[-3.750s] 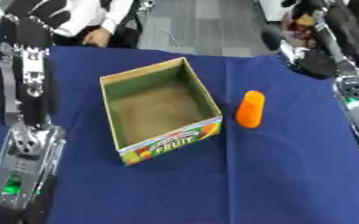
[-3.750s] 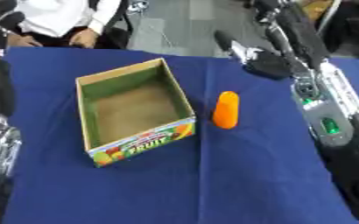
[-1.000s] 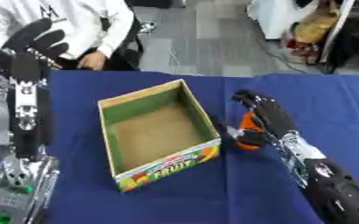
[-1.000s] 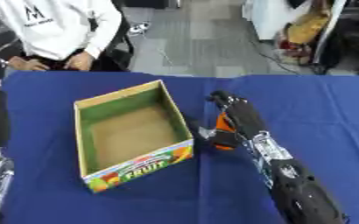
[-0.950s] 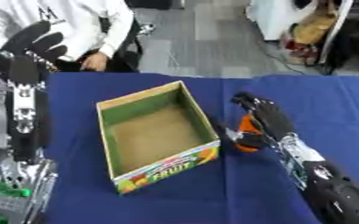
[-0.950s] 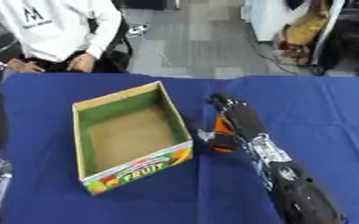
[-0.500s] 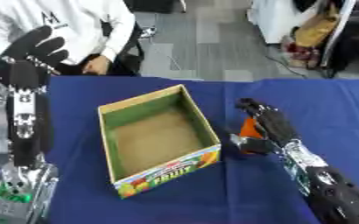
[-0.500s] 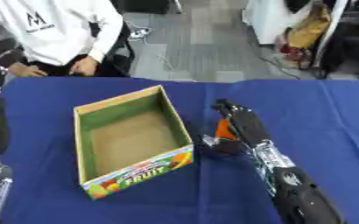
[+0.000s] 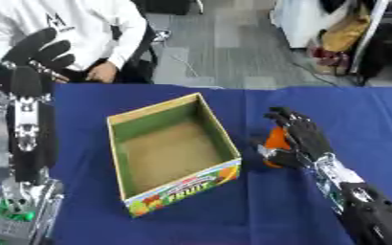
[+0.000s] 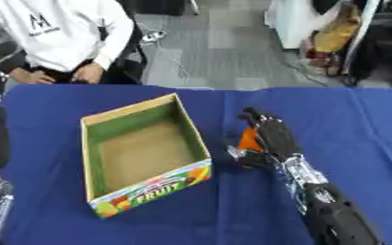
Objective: Pick up objects on the table and place them in the box.
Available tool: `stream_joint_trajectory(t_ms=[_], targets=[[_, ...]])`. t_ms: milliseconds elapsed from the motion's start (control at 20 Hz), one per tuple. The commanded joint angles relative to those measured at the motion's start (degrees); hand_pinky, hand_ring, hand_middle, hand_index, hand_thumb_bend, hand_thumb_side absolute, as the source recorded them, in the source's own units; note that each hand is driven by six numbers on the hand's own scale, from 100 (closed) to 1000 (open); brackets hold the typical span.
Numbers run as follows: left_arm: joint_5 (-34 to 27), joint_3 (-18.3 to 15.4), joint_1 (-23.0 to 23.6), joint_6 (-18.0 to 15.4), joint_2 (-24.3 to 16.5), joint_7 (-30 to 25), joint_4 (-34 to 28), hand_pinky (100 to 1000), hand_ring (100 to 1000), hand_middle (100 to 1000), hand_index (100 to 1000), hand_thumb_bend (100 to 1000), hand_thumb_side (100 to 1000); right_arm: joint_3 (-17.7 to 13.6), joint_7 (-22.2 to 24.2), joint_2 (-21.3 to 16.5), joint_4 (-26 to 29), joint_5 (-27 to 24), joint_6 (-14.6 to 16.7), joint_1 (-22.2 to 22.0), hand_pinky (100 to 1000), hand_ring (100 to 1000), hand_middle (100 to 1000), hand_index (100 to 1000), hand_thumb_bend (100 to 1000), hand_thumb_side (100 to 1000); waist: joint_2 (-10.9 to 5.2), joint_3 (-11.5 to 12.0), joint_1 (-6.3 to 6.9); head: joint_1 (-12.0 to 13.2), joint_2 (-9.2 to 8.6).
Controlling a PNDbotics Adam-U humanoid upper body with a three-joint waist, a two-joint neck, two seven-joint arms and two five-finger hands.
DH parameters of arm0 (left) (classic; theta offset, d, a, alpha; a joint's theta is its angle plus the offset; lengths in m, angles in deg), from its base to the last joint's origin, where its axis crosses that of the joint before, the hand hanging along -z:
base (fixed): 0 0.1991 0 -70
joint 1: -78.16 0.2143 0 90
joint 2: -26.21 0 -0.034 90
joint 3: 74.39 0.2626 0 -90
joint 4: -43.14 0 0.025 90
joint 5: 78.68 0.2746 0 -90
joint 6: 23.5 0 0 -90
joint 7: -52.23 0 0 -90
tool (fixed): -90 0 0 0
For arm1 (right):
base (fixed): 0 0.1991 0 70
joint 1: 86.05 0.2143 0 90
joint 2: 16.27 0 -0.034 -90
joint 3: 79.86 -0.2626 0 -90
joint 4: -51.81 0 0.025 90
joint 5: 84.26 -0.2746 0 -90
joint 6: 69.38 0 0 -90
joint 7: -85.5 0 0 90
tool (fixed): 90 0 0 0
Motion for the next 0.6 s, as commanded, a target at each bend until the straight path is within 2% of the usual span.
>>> stream_joint_trajectory(t_ms=[50,600], targets=[[-0.3,-0.2,-0.9,0.0,-0.4,-0.2,-1.2,823,783,823,843,582,735,0.2,-0.2,-0.8,0.0,0.4,0.2,-0.1,584,766,836,855,485,1000,-0.49,-0.1,0.09,0.0,-0.47],[-0.3,-0.1,-1.0,0.0,-0.4,-0.3,-1.3,823,783,822,843,583,735,1.7,0.5,-0.1,0.8,2.1,2.8,-0.9,603,775,838,855,473,1000,-0.55,0.0,0.03,0.1,-0.49]])
